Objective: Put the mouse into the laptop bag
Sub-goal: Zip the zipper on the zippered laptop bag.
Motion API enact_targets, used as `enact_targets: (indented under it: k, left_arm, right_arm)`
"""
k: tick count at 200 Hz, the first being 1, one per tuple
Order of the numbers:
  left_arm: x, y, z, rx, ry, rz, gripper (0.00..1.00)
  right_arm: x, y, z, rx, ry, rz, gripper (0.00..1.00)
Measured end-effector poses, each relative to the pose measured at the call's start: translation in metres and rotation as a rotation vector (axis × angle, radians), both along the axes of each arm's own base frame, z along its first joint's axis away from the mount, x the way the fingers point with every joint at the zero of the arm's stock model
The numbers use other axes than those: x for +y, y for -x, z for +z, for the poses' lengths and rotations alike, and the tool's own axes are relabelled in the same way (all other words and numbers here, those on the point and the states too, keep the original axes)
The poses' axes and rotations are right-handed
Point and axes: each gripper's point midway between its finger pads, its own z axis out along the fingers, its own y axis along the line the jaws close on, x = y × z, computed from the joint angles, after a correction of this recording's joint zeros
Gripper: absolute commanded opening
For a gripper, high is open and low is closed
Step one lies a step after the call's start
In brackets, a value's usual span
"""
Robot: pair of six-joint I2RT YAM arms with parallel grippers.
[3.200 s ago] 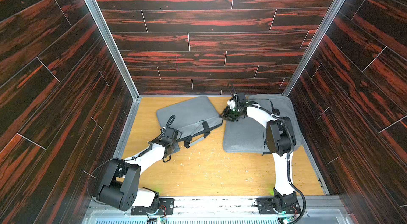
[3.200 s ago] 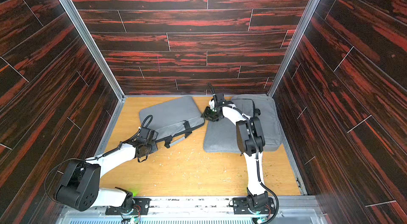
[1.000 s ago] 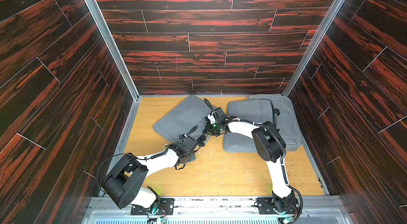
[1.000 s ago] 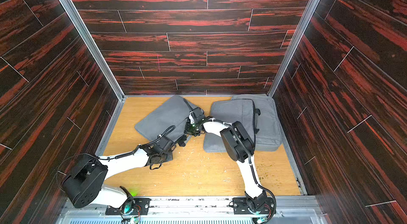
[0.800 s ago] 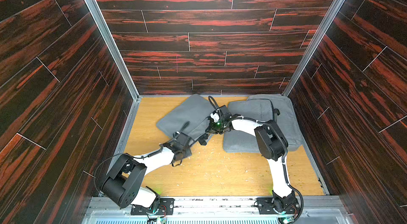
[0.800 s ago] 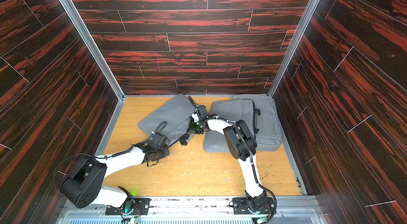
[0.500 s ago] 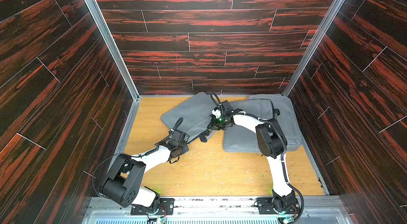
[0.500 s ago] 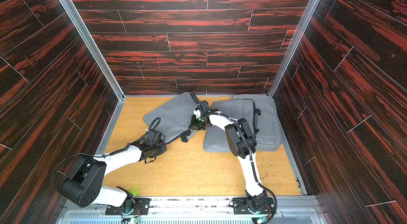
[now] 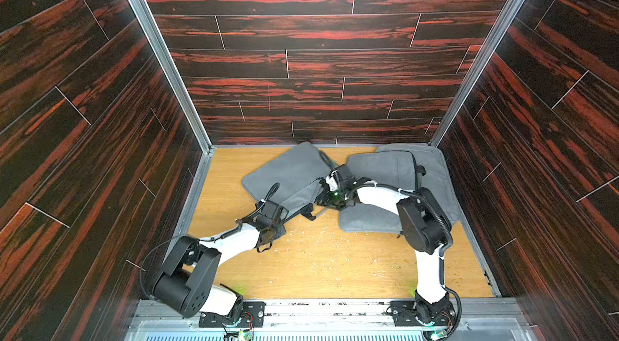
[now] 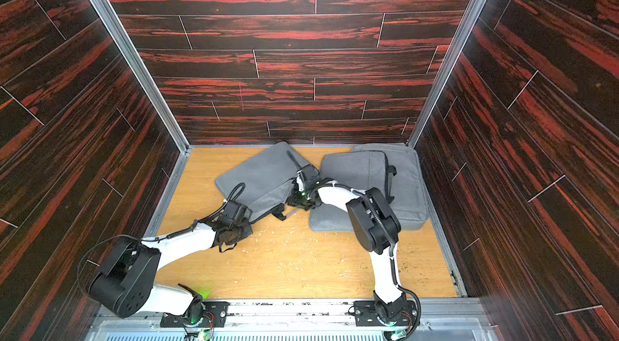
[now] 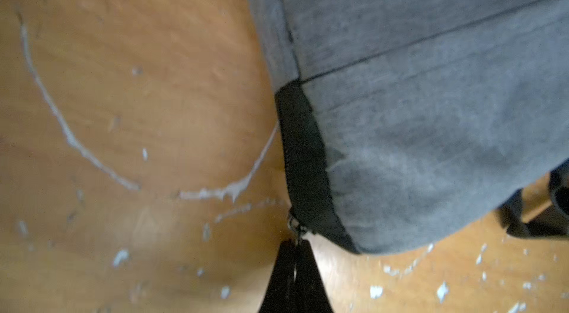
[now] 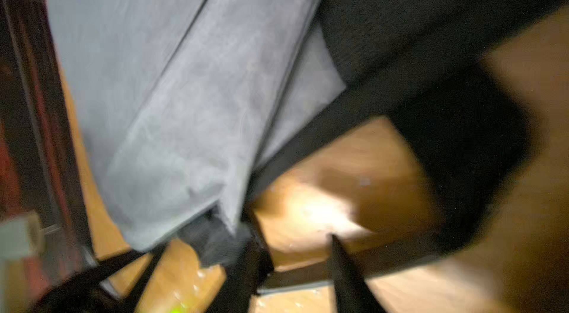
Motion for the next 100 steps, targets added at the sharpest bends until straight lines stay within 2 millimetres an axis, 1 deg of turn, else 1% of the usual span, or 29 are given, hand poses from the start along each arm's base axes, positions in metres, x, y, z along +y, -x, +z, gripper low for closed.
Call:
enact_targets:
  k: [5, 15, 34, 54, 72, 100]
  left_arm:
    - [0.000, 0.003, 0.000, 0.001, 0.002, -0.001, 0.00]
    - [-0.002, 0.008, 0.000, 0.002, 0.005, -0.007, 0.00]
    - [-0.007, 0.018, 0.000, 0.005, 0.014, -0.018, 0.00]
    - [-0.016, 0.024, -0.001, -0.004, 0.024, -0.032, 0.00]
    - [-0.026, 0.028, -0.001, -0.015, 0.038, -0.046, 0.00]
    - [-0.050, 0.030, -0.002, -0.024, 0.055, -0.092, 0.00]
  right_arm:
    - [0.000, 0.000, -0.001, 0.007, -0.001, -0.006, 0.08]
    - [0.002, -0.004, -0.002, 0.013, -0.007, -0.014, 0.04]
    - [0.009, -0.021, -0.007, 0.012, -0.015, -0.021, 0.03]
    - [0.015, -0.033, -0.014, 0.023, -0.005, -0.019, 0.05]
    - [0.023, -0.047, -0.011, 0.017, -0.002, -0.011, 0.07]
    - [0.040, -0.073, -0.006, -0.021, -0.021, 0.013, 0.14]
